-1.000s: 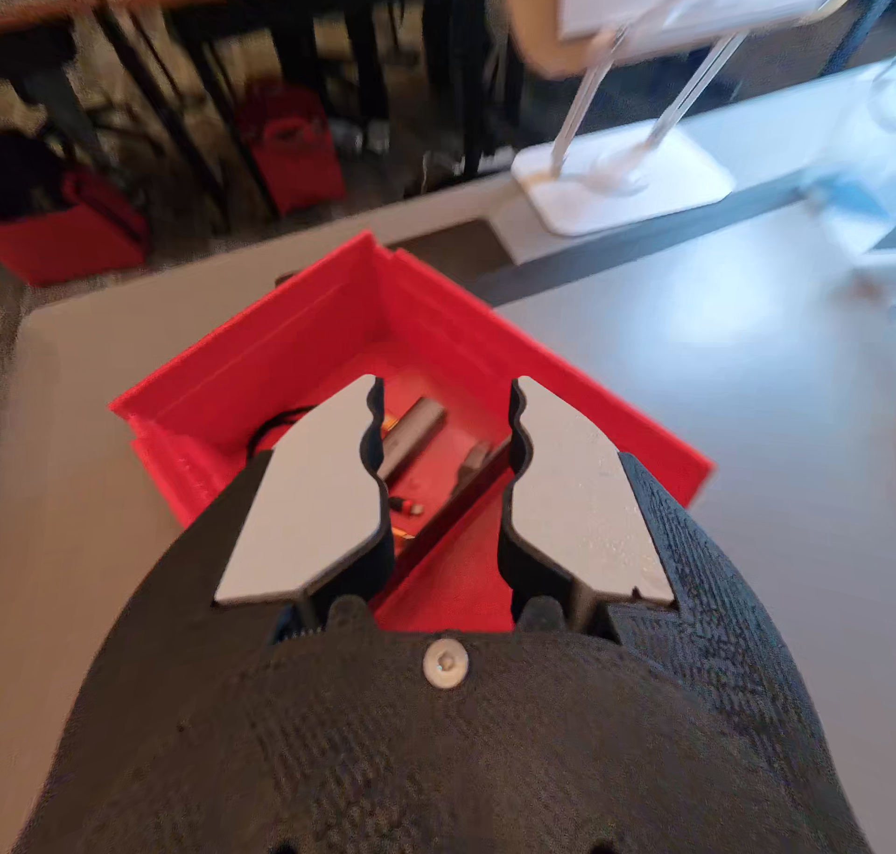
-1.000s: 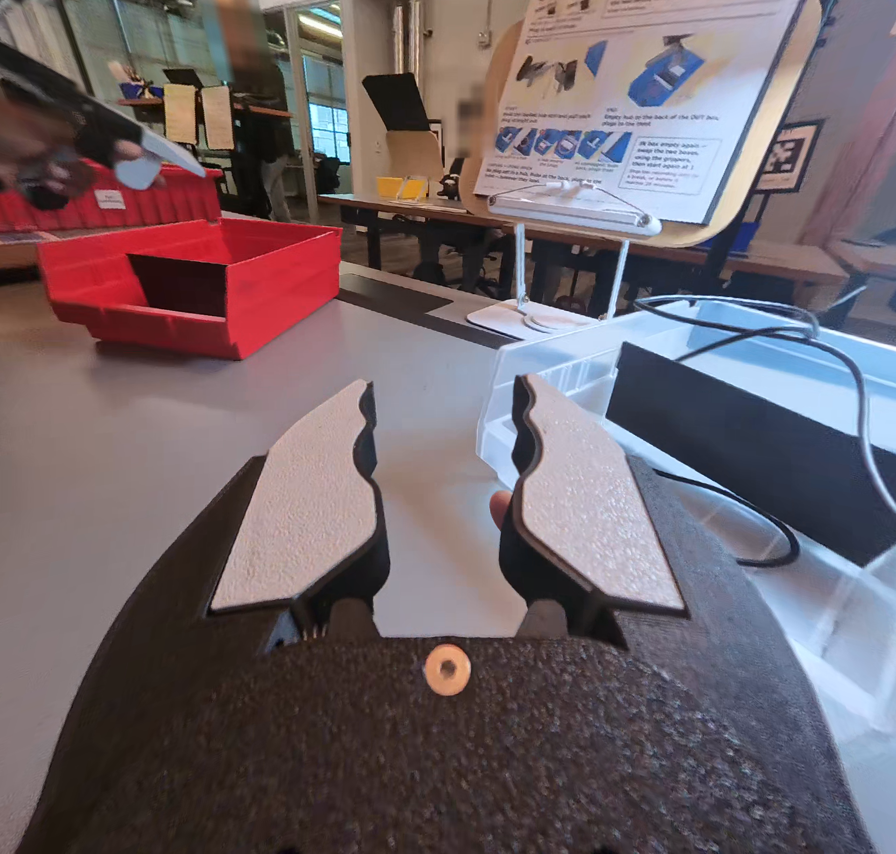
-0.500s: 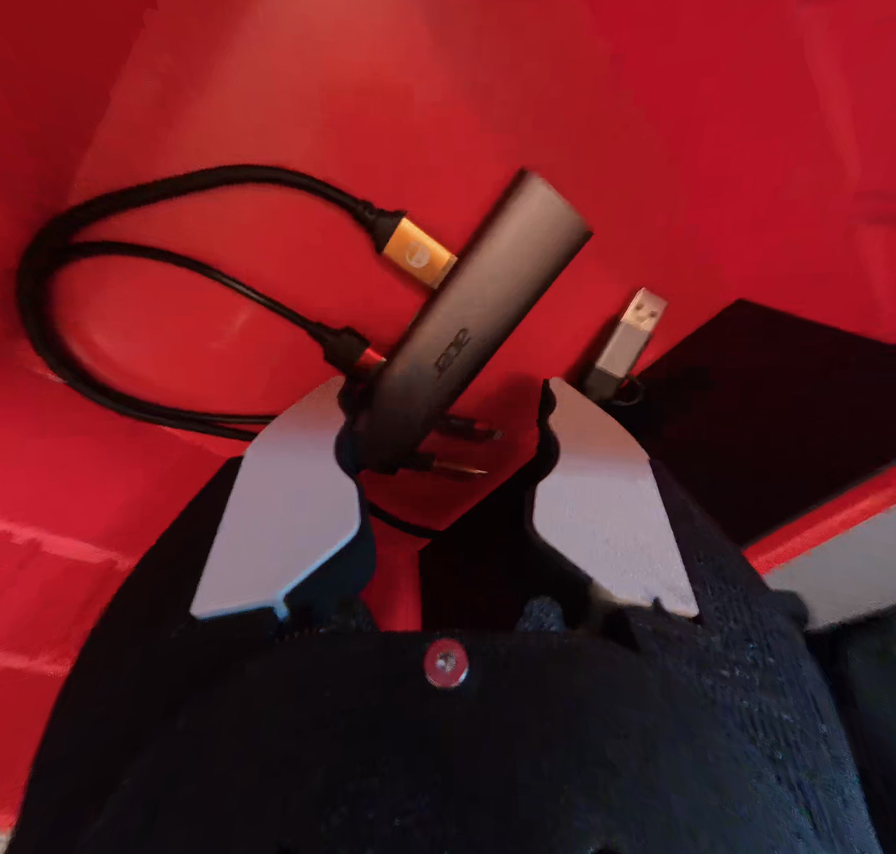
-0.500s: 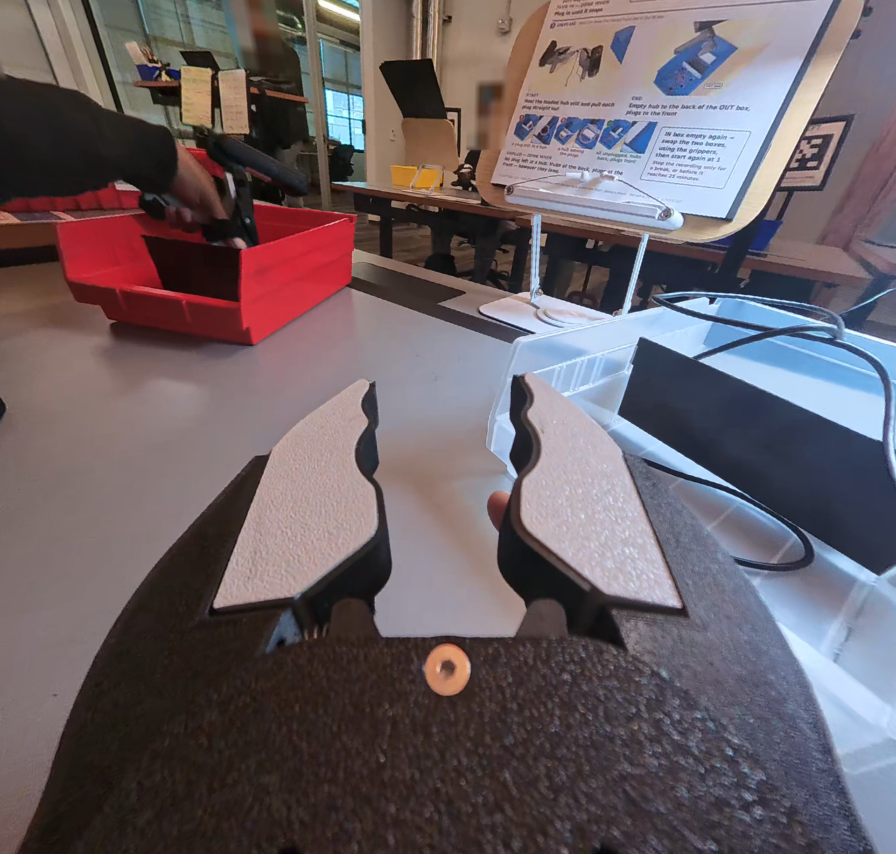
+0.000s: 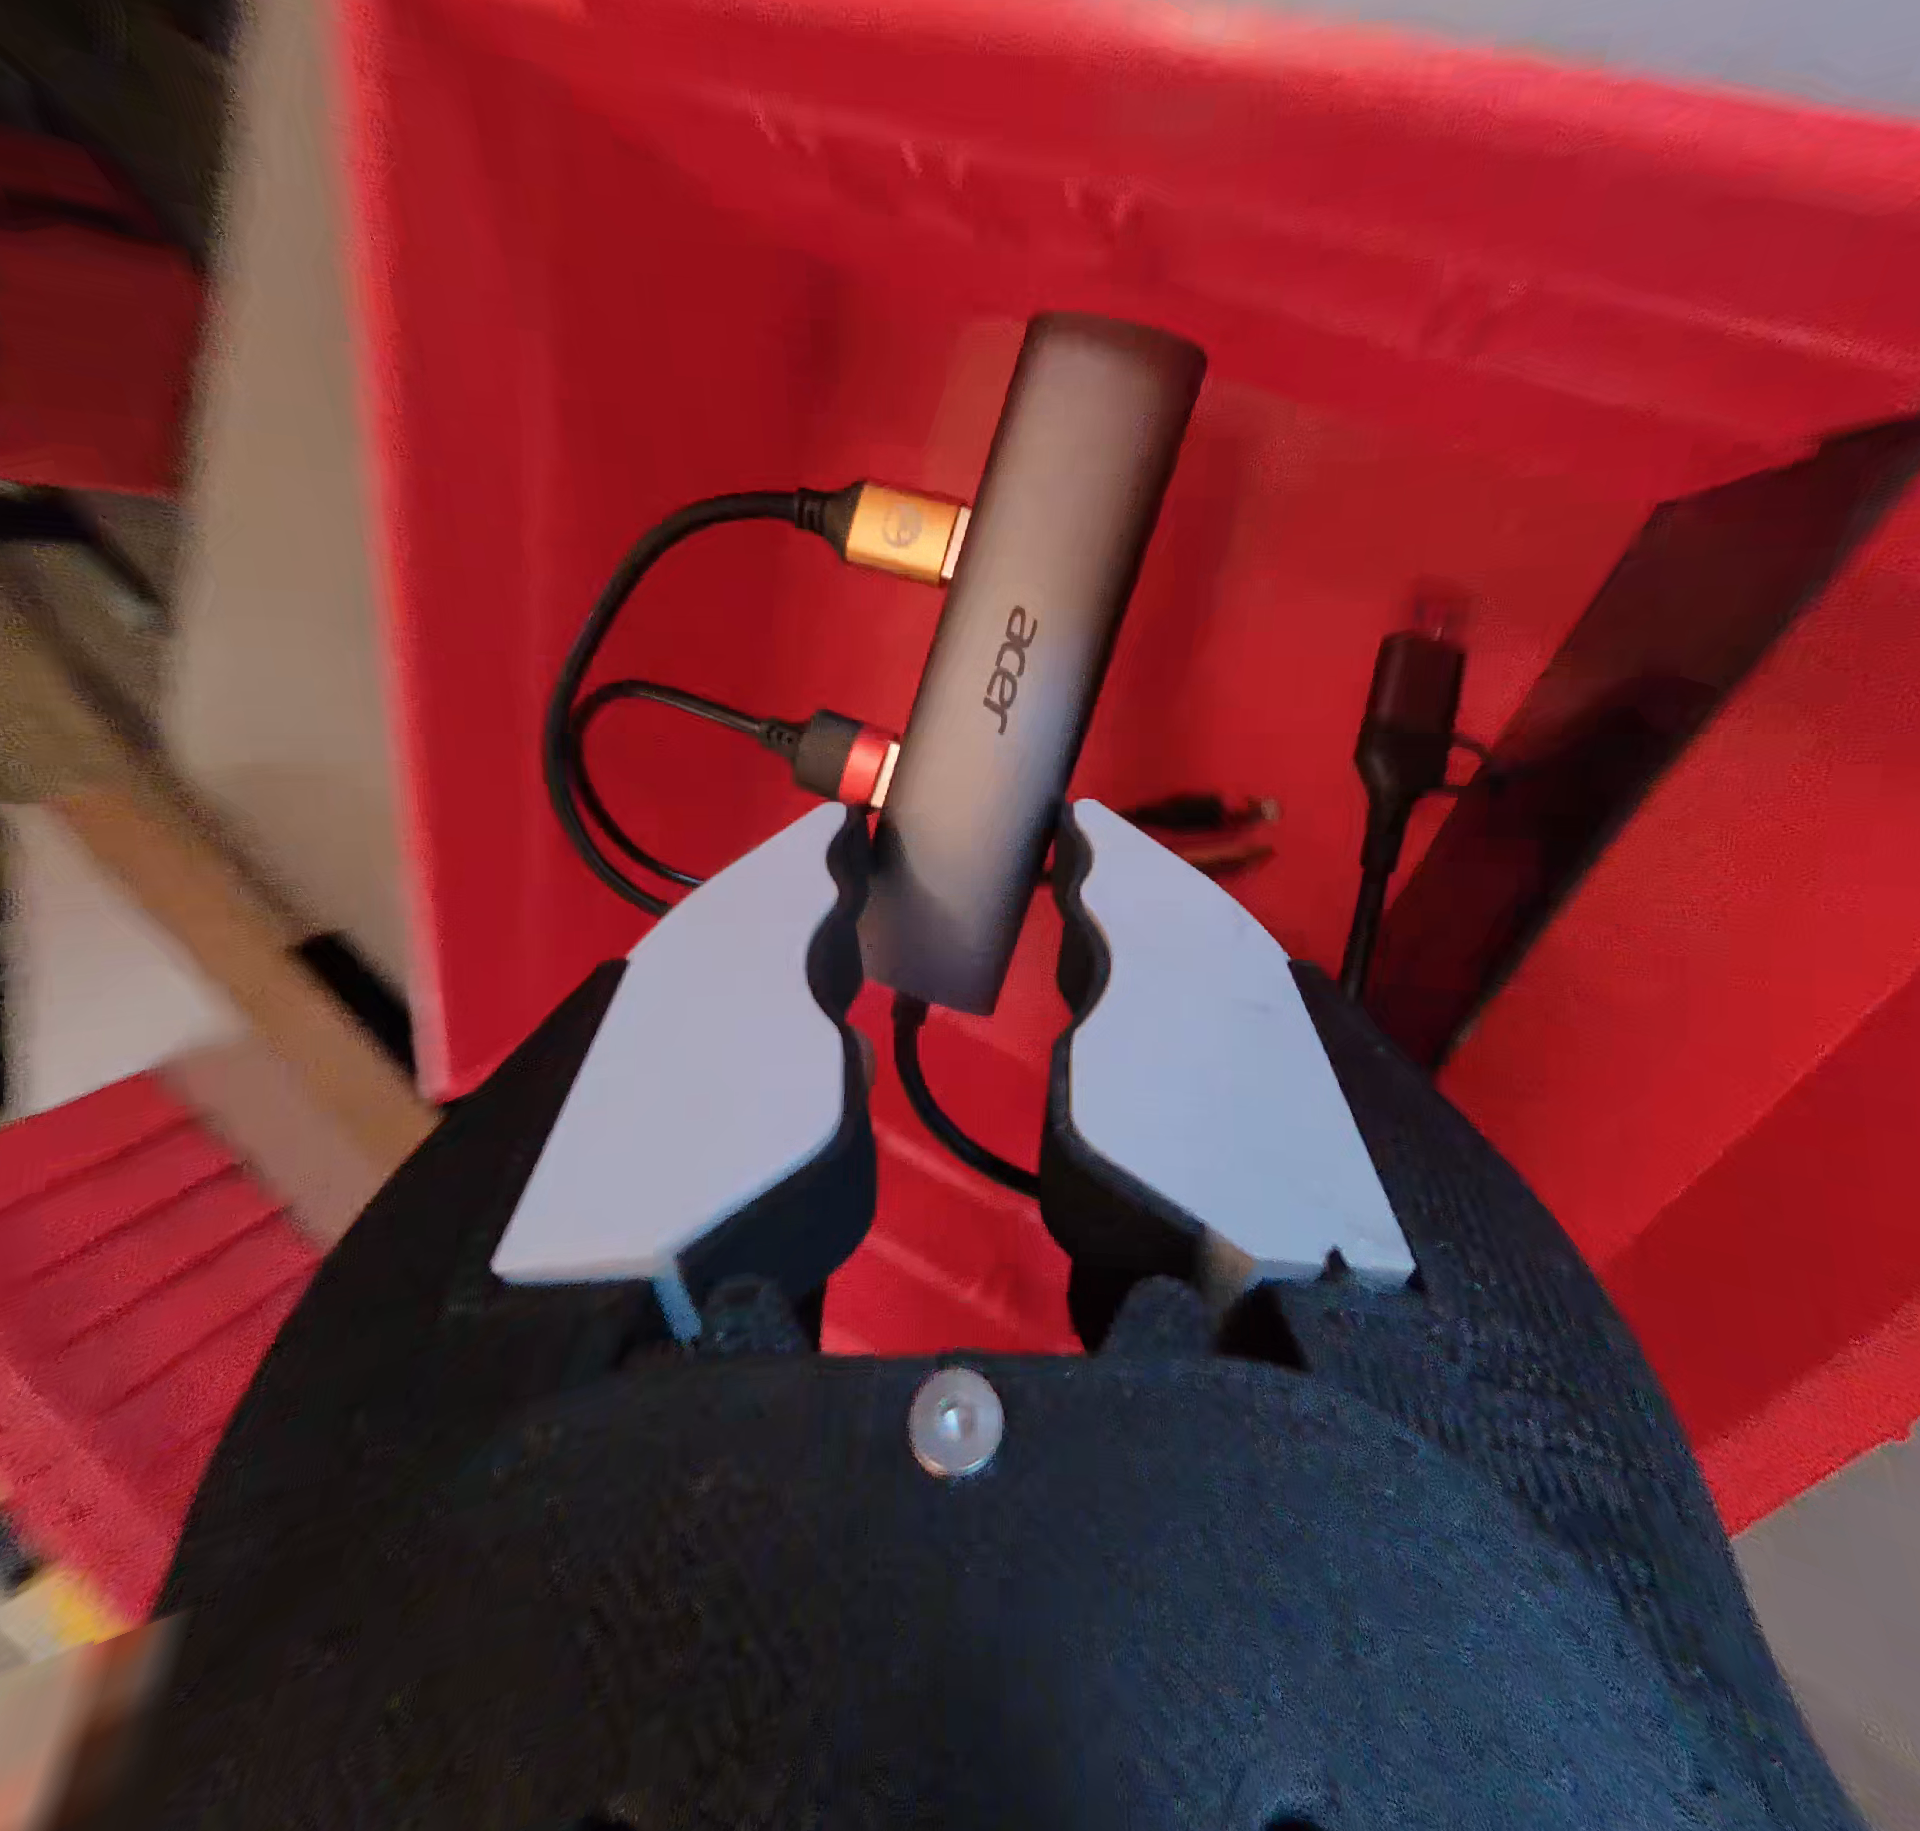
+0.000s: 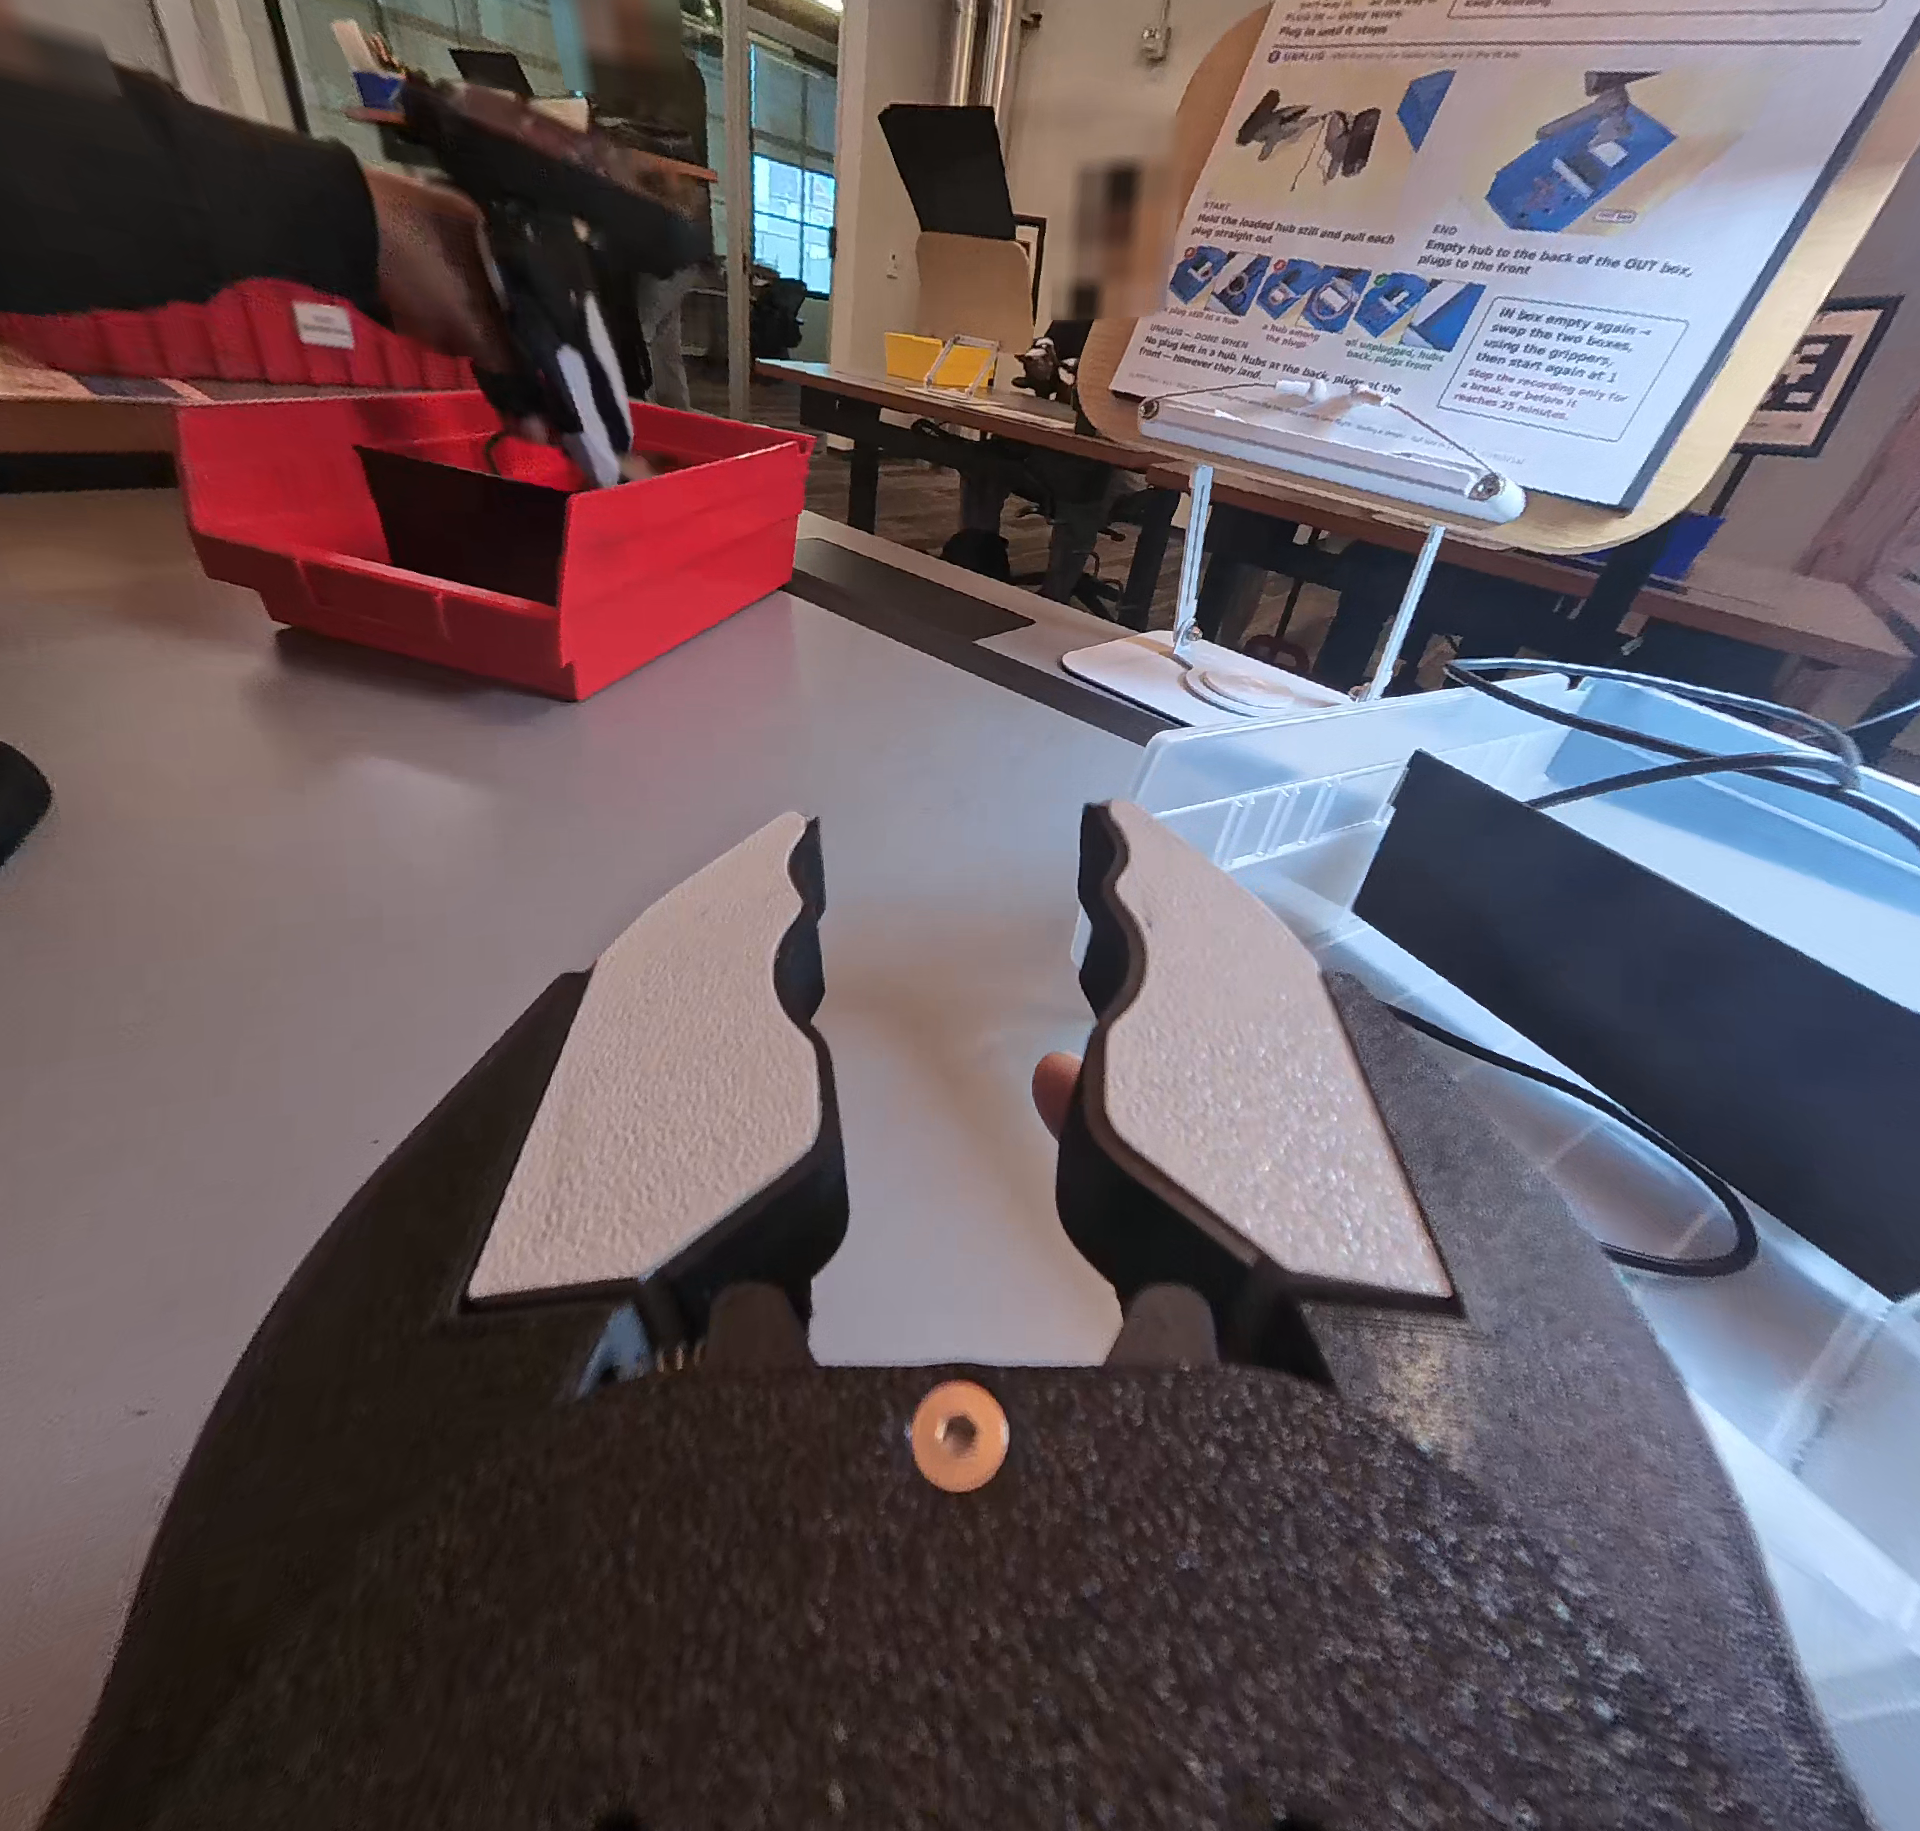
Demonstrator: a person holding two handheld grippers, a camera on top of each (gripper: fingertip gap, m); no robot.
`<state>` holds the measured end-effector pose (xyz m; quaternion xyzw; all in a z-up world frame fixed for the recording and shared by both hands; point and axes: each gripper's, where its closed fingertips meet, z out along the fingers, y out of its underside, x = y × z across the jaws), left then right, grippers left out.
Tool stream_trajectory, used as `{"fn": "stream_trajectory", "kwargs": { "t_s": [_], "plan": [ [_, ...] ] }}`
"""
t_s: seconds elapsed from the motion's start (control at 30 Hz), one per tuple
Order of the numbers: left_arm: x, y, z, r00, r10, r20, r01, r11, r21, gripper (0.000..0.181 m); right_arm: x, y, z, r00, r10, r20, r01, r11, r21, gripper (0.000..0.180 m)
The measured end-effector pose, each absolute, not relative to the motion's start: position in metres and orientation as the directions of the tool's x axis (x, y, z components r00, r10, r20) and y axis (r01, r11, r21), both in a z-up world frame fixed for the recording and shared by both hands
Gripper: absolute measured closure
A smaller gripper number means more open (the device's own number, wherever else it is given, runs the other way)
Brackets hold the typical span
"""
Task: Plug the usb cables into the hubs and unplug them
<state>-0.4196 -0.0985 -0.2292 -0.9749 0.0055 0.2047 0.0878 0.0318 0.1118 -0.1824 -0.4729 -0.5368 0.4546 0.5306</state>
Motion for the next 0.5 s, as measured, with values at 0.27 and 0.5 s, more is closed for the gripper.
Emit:
{"fn": "stream_trajectory", "kwargs": {
  "t_s": [0.27,0.5],
  "plan": [
    [-0.34,-0.069,-0.109,0.574,-0.007,-0.819,-0.431,-0.853,-0.294,0.146,0.012,0.097,-0.19,-0.067,0.991,0.115,0.066,0.12,-0.991,0.13],
    [-0.208,-0.016,-0.105,0.407,-0.038,-0.912,-0.7,-0.655,-0.285,0.146,-0.043,0.069,-0.147,-0.243,0.97,0.006,0.068,0.024,-0.997,0.121]
  ]
}}
